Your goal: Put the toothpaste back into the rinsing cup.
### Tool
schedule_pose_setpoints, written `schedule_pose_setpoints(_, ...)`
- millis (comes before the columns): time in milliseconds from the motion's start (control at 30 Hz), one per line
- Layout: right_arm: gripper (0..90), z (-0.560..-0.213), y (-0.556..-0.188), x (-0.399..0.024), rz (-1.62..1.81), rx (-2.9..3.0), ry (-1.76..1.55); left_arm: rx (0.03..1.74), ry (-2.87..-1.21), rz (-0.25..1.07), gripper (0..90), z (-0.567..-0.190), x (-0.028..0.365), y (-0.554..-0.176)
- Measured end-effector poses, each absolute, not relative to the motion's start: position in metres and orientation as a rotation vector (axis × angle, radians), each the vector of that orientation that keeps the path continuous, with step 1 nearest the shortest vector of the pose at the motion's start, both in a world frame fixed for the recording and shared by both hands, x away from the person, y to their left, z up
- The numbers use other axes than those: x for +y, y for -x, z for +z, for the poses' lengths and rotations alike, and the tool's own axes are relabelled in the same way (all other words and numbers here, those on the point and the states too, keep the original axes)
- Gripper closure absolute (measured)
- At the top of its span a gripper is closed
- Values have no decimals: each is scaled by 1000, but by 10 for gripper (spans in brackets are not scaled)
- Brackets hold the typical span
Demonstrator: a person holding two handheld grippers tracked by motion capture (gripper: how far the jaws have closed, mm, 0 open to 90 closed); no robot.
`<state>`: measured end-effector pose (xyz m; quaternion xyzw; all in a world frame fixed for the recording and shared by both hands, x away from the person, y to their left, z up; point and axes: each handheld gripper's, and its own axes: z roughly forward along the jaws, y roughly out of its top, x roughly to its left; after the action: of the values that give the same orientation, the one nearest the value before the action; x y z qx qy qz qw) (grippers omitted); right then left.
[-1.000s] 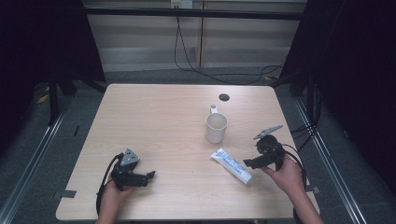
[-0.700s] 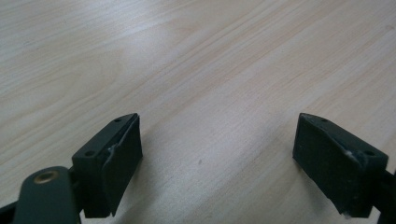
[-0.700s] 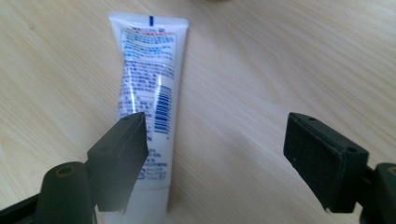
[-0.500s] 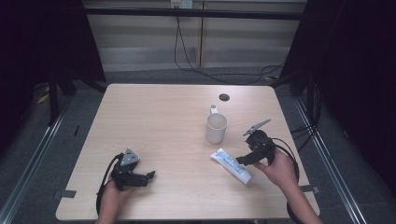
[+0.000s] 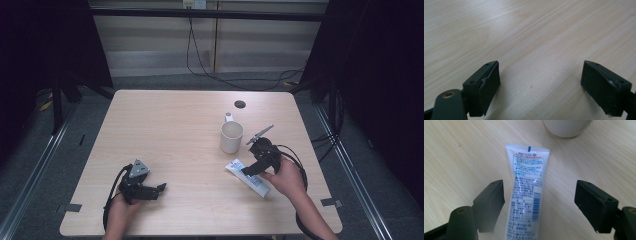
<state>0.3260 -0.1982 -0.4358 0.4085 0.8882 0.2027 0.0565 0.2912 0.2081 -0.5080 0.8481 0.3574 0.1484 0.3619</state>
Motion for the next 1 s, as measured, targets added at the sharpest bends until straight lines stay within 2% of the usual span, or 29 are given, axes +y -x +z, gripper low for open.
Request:
schedule_pose_setpoints(467, 258, -461, -337, -171, 533, 2788, -1201, 922, -2185, 381, 156, -508, 208, -291)
schedule_pose_setpoints(1000, 319, -473, -341, -167, 489, 2808, -1193, 920, -2184, 383, 155, -508, 208, -291)
